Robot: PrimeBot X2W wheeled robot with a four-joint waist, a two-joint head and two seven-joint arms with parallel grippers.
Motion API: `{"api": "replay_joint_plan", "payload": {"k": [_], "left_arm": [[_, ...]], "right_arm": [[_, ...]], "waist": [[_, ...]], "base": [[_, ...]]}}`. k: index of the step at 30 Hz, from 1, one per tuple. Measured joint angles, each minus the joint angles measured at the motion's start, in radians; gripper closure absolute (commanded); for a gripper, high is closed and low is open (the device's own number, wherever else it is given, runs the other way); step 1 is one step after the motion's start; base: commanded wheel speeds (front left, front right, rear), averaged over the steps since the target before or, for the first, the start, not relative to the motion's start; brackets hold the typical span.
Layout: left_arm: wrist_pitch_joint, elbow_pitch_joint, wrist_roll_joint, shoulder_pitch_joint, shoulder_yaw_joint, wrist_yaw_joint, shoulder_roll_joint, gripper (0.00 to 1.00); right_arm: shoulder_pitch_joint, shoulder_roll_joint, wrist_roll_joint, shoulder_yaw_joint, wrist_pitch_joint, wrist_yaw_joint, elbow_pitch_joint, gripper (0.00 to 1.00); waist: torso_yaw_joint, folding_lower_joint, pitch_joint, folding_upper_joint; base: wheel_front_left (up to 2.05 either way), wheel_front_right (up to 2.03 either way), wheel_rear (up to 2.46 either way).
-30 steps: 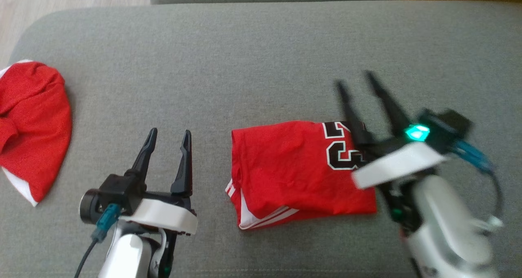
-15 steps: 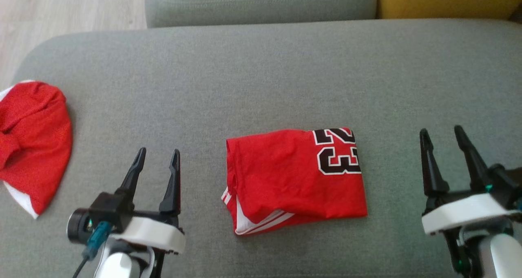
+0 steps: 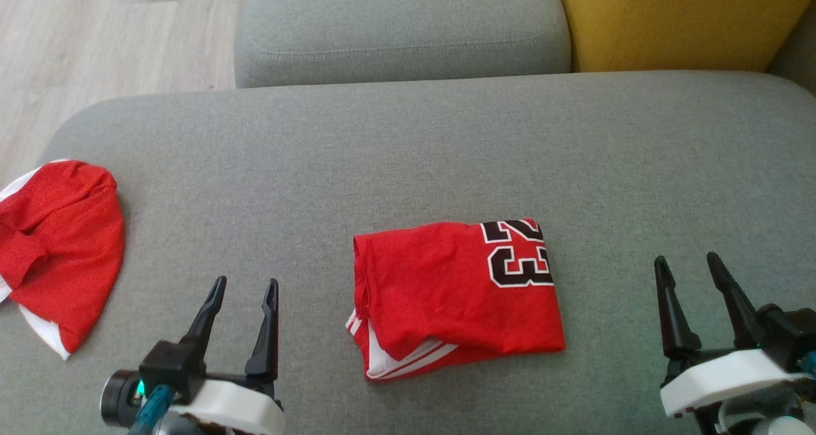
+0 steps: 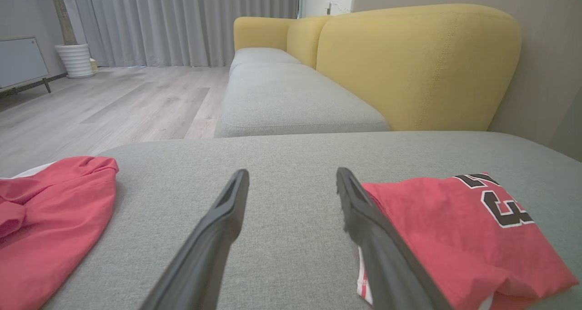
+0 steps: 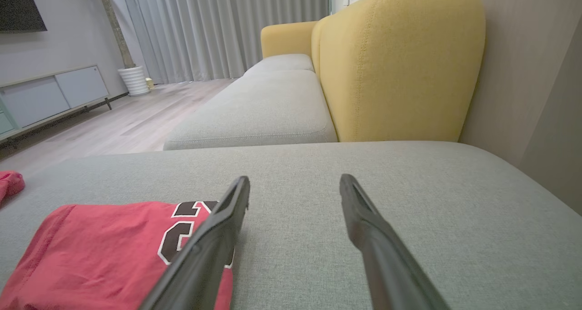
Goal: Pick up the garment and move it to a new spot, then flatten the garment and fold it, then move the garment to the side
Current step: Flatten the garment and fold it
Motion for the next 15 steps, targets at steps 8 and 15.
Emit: {"api": "replay_joint_plan", "payload": {"k": [8, 15], "left_arm": [[0.01, -0.007, 0.0, 0.012, -0.003, 0.016, 0.007, 0.0], [0.01, -0.01, 0.0, 0.012, -0.004, 0.022, 0.008, 0.0]], "right_arm": [[0.01, 0.007, 0.0, 0.006, 0.008, 0.0, -0.005, 0.0], [0.01, 0.008, 0.0, 0.011, 0.008, 0.0, -0.006, 0.0]], "waist": [[0.007, 0.0, -0.01, 0.0], [0.008, 0.0, -0.01, 0.0]], "base": [[0.0, 0.0, 0.0], [0.0, 0.0, 0.0]]}}
